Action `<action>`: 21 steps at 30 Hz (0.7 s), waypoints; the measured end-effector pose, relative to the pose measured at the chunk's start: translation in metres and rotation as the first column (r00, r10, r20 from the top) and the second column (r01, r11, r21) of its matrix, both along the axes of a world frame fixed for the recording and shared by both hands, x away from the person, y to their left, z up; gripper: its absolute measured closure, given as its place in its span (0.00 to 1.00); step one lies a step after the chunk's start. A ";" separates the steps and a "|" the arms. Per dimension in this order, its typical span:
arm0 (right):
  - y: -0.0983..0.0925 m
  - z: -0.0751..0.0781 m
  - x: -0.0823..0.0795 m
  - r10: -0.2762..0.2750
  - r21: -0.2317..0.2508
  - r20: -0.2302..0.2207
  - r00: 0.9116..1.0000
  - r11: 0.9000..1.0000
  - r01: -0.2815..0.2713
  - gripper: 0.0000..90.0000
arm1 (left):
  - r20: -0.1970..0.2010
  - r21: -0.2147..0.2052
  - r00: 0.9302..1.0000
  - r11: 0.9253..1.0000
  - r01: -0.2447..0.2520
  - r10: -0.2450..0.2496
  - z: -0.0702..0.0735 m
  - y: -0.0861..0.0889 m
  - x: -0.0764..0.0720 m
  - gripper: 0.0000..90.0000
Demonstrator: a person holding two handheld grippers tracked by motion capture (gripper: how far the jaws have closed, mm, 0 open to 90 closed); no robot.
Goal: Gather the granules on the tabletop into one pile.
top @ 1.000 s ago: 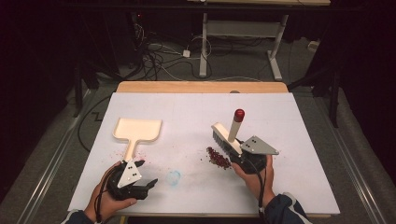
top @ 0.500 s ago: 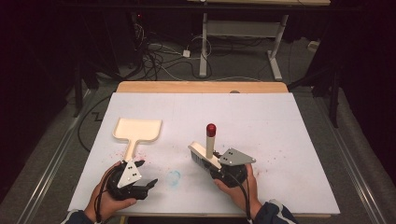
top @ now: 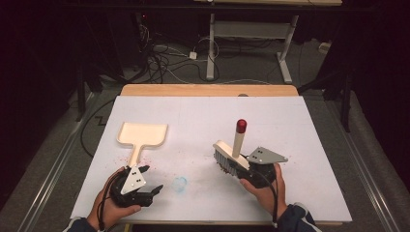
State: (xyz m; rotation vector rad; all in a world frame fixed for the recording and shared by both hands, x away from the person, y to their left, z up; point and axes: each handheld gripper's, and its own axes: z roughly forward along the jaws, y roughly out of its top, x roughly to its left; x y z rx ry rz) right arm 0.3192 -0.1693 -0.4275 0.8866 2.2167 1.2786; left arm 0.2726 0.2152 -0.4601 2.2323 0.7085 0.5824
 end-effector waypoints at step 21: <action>-0.090 0.040 -0.036 0.179 -0.072 -0.121 0.976 0.979 -0.188 0.75 | 0.001 0.004 1.000 1.000 -0.009 0.009 0.001 0.001 0.001 0.26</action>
